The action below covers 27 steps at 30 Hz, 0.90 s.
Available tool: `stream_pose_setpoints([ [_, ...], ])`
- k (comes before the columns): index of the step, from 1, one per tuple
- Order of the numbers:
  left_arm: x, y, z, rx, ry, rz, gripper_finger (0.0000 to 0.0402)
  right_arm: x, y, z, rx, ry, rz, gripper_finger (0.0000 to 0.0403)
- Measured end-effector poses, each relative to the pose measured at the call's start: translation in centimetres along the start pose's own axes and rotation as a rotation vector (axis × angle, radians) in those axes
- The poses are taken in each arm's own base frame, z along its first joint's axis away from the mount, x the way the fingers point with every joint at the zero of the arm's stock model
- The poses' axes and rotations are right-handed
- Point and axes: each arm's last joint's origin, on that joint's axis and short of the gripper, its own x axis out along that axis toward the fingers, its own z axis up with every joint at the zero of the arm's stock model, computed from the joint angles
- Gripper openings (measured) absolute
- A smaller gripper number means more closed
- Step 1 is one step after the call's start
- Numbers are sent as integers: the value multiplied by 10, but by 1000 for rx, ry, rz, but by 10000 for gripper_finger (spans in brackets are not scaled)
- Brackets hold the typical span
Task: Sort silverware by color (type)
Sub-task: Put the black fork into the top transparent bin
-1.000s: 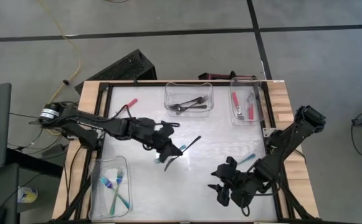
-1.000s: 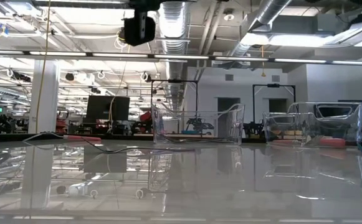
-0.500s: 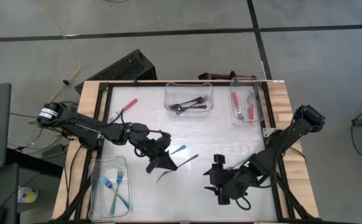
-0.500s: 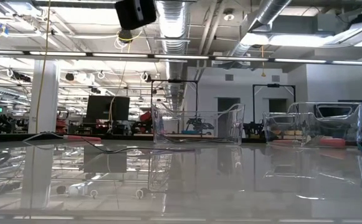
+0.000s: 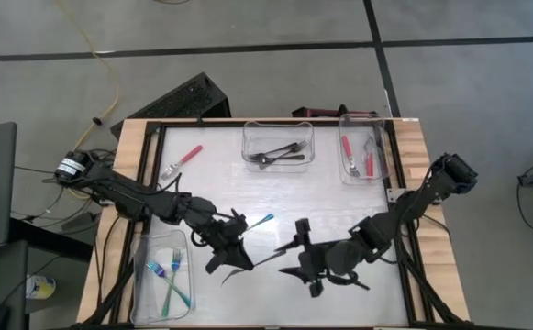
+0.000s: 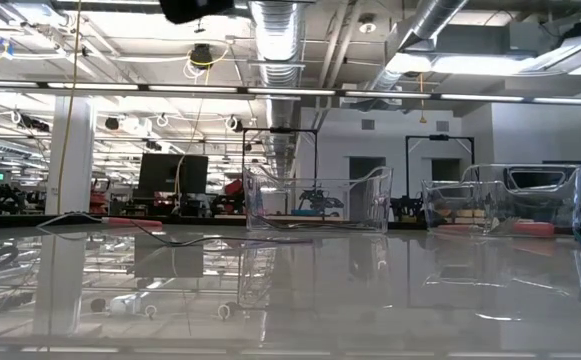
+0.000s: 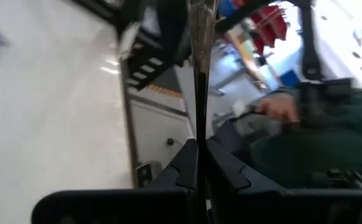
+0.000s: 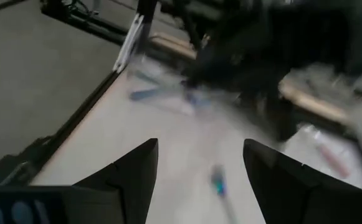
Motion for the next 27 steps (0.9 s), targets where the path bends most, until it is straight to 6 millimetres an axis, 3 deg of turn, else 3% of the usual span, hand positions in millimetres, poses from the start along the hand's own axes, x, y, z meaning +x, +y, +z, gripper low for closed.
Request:
stream_pose_setpoints([
  [5, 1, 5, -9, -63, 26, 114, 0, -5, -6, 19, -90, -35, -25, 260],
  [10, 3, 3, -15, -65, 40, 135, 0, -9, -13, 24, -121, 28, -30, 260],
  [19, 3, 3, -15, -62, 11, 165, 0, -2, -27, 18, -63, 71, 10, 255],
  [27, 3, 3, -15, -51, 8, 169, 0, 0, -32, 14, -73, 116, 2, 206],
])
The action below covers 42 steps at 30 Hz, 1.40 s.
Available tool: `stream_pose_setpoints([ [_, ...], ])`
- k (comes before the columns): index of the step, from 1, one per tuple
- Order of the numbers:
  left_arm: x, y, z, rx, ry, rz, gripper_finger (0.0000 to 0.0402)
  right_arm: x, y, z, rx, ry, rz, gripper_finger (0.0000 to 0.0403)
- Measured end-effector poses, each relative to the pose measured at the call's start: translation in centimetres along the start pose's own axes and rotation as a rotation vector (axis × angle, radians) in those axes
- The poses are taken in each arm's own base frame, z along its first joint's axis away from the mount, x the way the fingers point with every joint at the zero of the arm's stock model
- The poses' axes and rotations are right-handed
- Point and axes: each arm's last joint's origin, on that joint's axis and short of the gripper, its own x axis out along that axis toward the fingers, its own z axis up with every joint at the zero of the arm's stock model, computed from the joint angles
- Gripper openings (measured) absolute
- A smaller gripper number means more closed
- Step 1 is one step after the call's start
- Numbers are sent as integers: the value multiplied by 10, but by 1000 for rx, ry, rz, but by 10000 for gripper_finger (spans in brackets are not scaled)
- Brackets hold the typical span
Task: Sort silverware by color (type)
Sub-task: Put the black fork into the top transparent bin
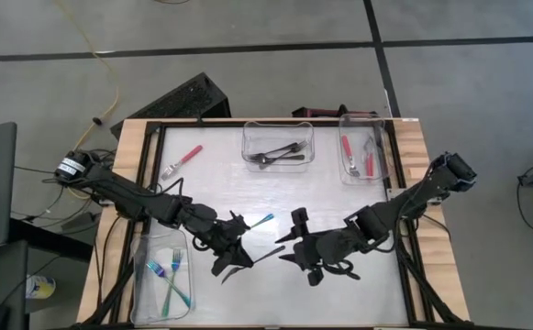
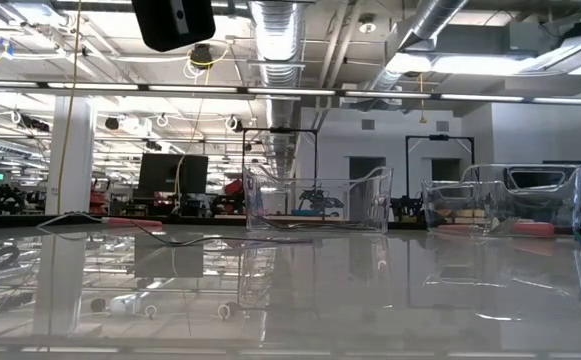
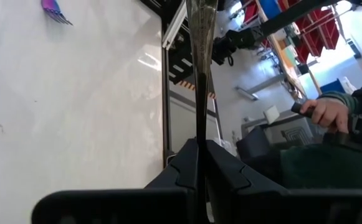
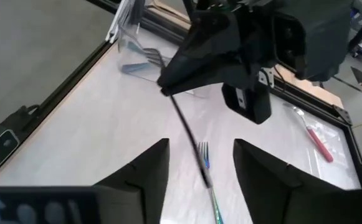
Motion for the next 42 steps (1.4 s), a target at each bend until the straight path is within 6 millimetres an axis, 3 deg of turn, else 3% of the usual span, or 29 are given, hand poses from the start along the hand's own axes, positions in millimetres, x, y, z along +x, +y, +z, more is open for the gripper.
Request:
stream_pose_setpoints([
  [18, 0, 0, 0, 17, 0, 0, 0, -4, 9, 2, -3, -14, 21, 96],
  [38, 0, 0, 0, 15, 2, -2, 0, -6, 14, 2, 35, -14, 35, 86],
  [42, 0, 0, 0, 15, 1, -2, 0, -6, 13, 2, 35, -13, 35, 68],
])
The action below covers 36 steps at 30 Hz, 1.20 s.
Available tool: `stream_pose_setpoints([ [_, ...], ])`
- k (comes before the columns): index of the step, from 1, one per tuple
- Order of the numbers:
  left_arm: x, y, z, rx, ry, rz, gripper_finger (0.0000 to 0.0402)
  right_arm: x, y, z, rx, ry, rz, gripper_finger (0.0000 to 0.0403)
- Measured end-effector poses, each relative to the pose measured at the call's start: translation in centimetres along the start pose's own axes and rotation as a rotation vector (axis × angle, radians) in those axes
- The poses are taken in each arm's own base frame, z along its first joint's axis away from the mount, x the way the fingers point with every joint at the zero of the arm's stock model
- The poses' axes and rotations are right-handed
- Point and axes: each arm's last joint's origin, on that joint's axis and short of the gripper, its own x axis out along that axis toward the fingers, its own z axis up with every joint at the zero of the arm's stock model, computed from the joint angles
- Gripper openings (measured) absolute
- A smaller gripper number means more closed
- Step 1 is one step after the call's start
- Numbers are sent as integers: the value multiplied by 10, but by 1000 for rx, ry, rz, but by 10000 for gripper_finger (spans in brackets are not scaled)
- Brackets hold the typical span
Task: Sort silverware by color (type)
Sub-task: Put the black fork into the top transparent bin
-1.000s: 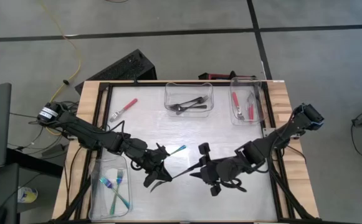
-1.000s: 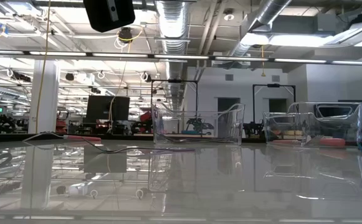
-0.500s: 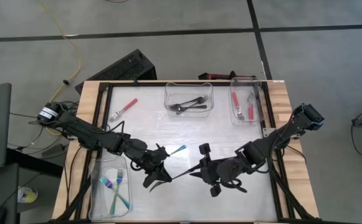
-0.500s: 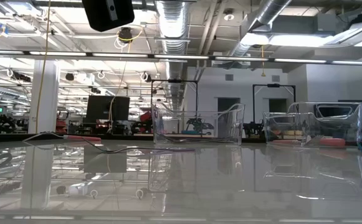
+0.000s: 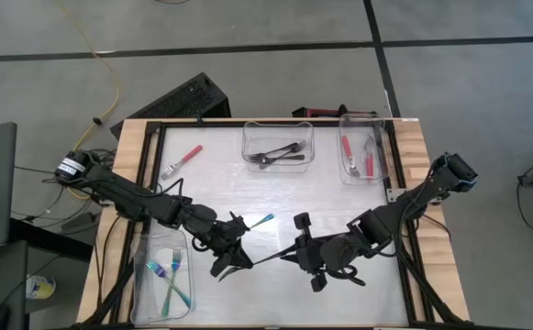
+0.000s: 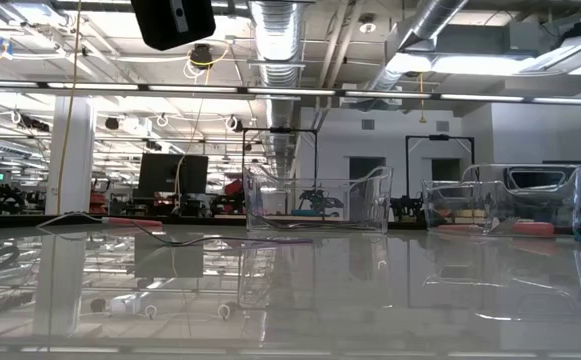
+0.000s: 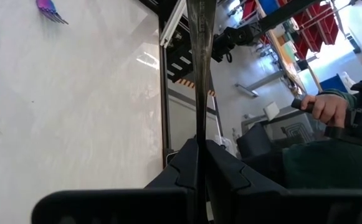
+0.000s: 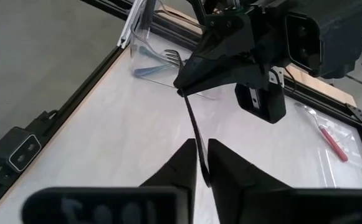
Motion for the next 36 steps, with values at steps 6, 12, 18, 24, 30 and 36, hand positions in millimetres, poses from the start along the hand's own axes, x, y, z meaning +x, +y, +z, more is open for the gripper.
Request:
stream_pose_setpoints([
  [6, 0, 0, 0, -13, -11, 10, 4, 0, 1, -1, -8, 9, 19, 21],
  [12, -1, 0, 4, 2, -75, 45, 47, 0, 1, -3, 28, 31, 35, 21],
  [18, -28, 4, 17, 24, -33, 90, 106, 1, -5, -17, 125, 163, 18, 21],
  [24, -86, -13, 19, 16, -105, 246, 122, -13, -52, -29, 251, 277, -56, 21],
  [30, -113, -37, 3, 105, -217, 338, 122, -47, -138, -42, 498, 271, -285, 21],
  [36, -105, -42, -7, 181, -187, 353, 123, -46, -213, -75, 719, 293, -354, 21],
])
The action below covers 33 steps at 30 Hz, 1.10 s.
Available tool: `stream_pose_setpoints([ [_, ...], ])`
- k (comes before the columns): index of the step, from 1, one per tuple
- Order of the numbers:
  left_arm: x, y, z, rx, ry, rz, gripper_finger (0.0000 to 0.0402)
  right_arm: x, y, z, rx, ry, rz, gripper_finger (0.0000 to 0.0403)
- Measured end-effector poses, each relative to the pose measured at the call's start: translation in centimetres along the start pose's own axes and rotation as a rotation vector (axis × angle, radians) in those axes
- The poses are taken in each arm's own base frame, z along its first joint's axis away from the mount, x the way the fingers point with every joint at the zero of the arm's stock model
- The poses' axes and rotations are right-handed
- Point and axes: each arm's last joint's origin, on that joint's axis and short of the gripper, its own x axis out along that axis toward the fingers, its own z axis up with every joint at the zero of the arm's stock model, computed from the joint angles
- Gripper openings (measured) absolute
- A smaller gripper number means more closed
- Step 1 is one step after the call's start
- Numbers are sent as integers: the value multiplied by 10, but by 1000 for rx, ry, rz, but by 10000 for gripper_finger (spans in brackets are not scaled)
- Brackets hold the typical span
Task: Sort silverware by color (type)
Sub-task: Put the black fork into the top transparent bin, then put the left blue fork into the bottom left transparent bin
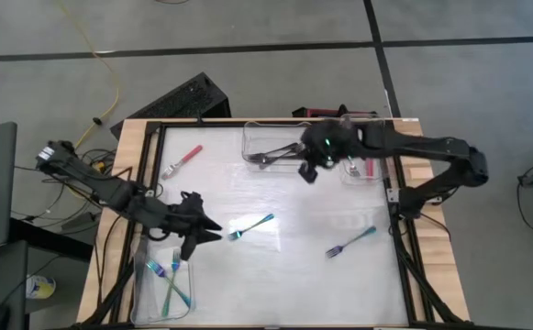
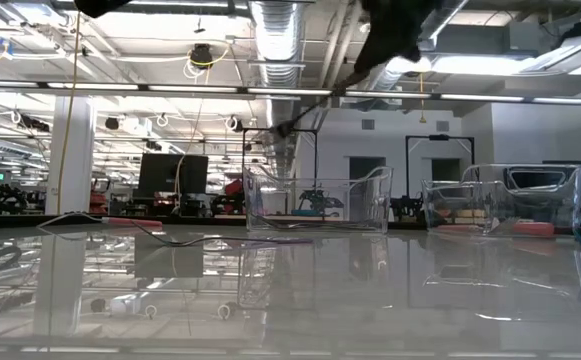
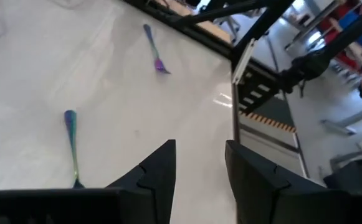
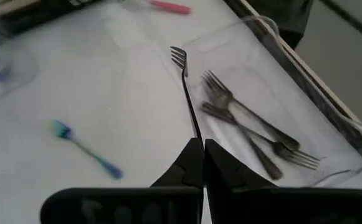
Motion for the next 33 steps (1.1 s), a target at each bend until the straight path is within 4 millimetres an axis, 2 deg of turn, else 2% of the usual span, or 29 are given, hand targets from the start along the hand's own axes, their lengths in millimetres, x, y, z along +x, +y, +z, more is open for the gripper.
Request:
stream_pose_setpoints([
  [8, 23, 2, -11, -11, 9, 111, 123, 36, -63, 9, 42, 63, -109, 21],
  [11, 34, 6, -14, -55, -17, 193, 123, 47, -80, 8, 56, 108, -46, 26],
  [14, 46, 11, -18, -72, -28, 266, 123, 58, -90, 5, 75, 147, 17, 63],
  [18, 67, 20, -25, -84, -15, 330, 129, 67, -100, 1, 7, 192, 27, 137],
  [23, 94, 30, -36, -87, 21, 380, 166, 62, -111, -3, -40, 231, 14, 225],
  [25, 105, 37, -41, -66, 56, 413, 183, 52, -113, -6, -25, 257, 26, 247],
  [29, 130, 53, -51, 46, 132, 489, 212, 25, -105, -12, 6, 297, 59, 260],
  [33, 154, 71, -63, 191, 249, 529, 219, -12, -80, -18, 31, 298, 96, 259],
])
